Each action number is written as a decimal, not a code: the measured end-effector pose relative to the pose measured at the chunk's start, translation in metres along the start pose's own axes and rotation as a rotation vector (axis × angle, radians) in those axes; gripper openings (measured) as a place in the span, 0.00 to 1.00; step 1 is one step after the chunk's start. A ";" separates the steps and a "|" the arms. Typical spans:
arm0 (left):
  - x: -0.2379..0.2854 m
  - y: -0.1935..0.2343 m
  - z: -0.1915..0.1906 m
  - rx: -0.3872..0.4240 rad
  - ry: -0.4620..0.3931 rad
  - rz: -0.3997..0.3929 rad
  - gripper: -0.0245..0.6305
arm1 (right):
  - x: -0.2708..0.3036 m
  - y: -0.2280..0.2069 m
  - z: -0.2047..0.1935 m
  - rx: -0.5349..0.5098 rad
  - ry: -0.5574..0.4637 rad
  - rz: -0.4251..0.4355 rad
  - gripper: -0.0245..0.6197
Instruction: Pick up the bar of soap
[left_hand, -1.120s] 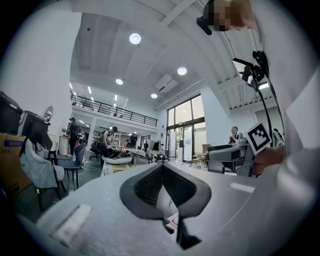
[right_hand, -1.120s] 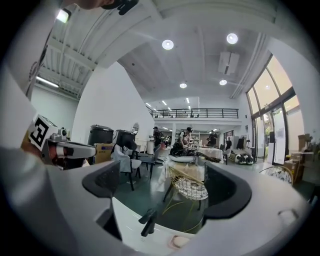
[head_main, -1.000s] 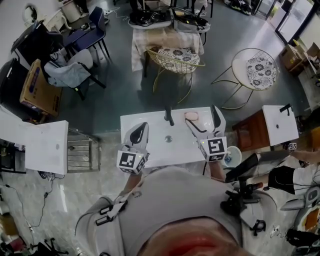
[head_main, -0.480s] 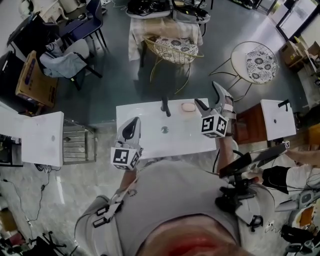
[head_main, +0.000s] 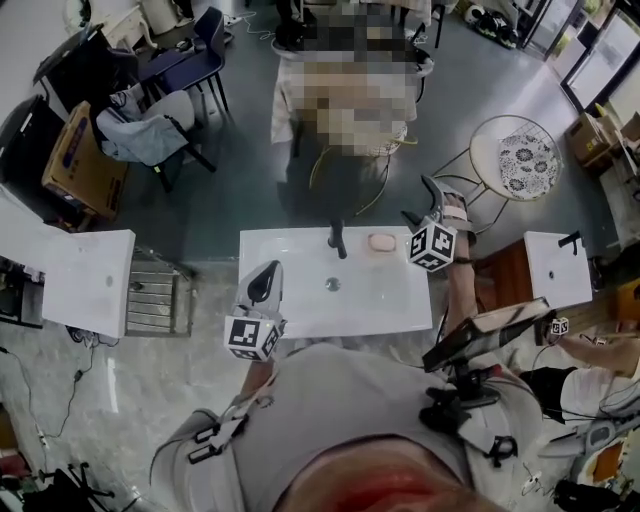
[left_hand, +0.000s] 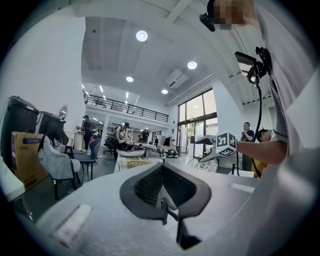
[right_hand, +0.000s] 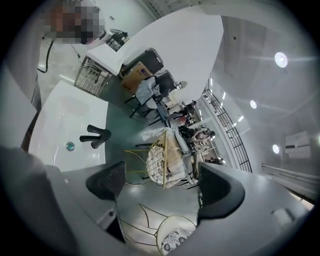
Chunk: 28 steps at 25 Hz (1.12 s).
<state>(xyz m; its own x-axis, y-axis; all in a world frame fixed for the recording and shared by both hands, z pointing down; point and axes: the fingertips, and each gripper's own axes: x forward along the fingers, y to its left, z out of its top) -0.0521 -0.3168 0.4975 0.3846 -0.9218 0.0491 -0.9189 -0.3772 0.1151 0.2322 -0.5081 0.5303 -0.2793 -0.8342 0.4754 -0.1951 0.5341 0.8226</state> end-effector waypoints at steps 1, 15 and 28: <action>-0.001 0.001 0.000 0.000 -0.002 0.004 0.04 | 0.006 0.003 -0.002 -0.012 0.002 0.020 0.74; -0.005 0.005 0.005 0.021 -0.025 0.039 0.04 | 0.095 0.091 -0.042 -0.130 0.027 0.352 0.73; -0.003 -0.002 0.009 0.051 -0.051 0.073 0.04 | 0.151 0.185 -0.100 -0.129 0.062 0.658 0.64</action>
<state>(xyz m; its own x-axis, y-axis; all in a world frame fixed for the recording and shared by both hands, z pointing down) -0.0524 -0.3145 0.4884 0.3126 -0.9499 0.0048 -0.9481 -0.3117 0.0627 0.2476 -0.5485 0.7852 -0.2460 -0.3486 0.9044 0.1125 0.9165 0.3838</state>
